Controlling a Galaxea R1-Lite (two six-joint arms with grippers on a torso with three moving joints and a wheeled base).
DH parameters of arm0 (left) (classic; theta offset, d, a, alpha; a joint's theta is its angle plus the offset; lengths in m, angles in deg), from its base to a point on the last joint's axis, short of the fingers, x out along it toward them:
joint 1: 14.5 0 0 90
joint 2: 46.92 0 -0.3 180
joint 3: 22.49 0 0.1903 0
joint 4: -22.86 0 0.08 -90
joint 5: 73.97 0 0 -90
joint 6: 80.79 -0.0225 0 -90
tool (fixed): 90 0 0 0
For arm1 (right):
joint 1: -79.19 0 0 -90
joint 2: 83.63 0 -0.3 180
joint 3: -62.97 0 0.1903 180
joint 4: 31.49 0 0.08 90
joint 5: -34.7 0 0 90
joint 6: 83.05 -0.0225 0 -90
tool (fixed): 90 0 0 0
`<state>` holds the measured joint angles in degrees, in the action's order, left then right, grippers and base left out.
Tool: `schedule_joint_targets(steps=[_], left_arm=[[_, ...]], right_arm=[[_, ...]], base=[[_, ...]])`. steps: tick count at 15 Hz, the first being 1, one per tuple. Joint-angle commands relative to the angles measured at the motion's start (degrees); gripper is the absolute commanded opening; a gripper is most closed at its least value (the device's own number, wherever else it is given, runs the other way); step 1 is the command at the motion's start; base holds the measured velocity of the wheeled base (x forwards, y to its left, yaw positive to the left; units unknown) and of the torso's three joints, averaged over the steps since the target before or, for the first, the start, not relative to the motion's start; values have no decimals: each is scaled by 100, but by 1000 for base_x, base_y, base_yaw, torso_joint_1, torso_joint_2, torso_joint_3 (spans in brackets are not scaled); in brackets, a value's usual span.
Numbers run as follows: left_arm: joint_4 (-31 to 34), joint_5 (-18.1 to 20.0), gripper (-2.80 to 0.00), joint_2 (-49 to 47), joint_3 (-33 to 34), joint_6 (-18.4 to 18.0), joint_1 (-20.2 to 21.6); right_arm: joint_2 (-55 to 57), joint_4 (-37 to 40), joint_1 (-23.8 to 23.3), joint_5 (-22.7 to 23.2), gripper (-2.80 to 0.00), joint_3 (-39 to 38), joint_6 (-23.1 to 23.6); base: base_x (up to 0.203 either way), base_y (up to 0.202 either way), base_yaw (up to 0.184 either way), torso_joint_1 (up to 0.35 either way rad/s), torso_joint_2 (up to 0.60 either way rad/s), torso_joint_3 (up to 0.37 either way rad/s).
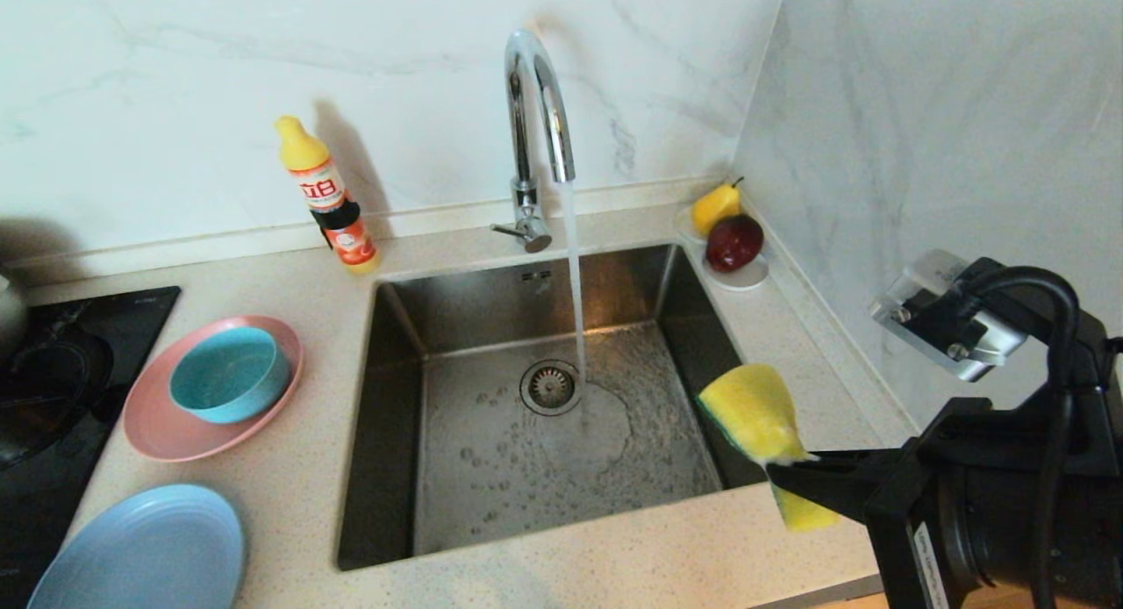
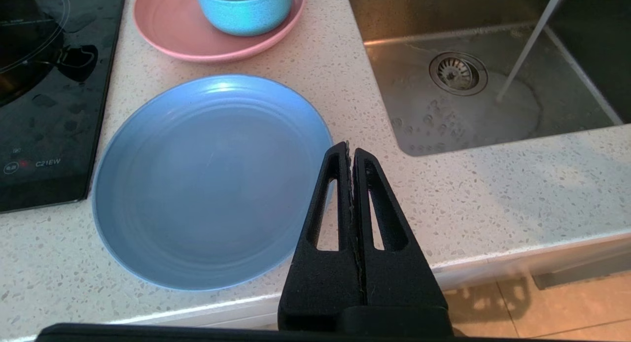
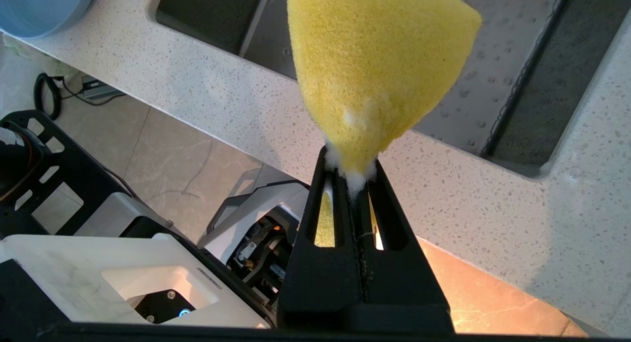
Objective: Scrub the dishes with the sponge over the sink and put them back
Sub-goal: Pick up a bowl and the sponge
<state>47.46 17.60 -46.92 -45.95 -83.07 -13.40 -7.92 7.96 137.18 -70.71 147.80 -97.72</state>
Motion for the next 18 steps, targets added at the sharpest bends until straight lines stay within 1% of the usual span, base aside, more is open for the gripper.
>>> schedule_joint_targets(steps=[1, 3, 4, 6, 10, 12, 14, 15, 16, 18], left_arm=[[9, -7, -280, -9, 1, -9, -4], [9, 2, -280, -14, 10, -67, 5], [9, -6, -280, -9, 9, -18, 5], [9, -7, -280, -10, 10, -79, 5], [19, 2, -280, -9, 9, -79, 5], [111, -45, -280, -9, -21, -53, 5], [360, -174, -280, -18, -122, -36, 5], [347, -178, -280, -18, -145, -56, 5], [368, -219, -280, -45, -328, -71, 5], [433, -360, -280, -533, -1145, -39, 1]], right_arm=[[92, 4, 2, 6, -280, 35, -18], [161, 51, 2, 81, -280, 76, -44], [197, 57, 35, 89, -280, 76, -46], [325, 53, 49, 86, -280, 117, -61], [604, 56, 38, 82, -280, 139, -182], [752, 52, 12, 79, -280, 163, -245], [814, 54, 9, 49, -280, 197, -256], [840, 69, -15, 40, -280, 243, -256], [794, 73, -66, 44, -280, 232, -250], [739, 117, -121, 47, -280, 186, -239]], base=[[0, 0, 0, 0, 0, 0], [0, 0, 0, 0, 0, 0], [0, 0, 0, 0, 0, 0], [0, 0, 0, 0, 0, 0], [0, 0, 0, 0, 0, 0], [0, 0, 0, 0, 0, 0], [0, 0, 0, 0, 0, 0], [0, 0, 0, 0, 0, 0], [0, 0, 0, 0, 0, 0], [0, 0, 0, 0, 0, 0]])
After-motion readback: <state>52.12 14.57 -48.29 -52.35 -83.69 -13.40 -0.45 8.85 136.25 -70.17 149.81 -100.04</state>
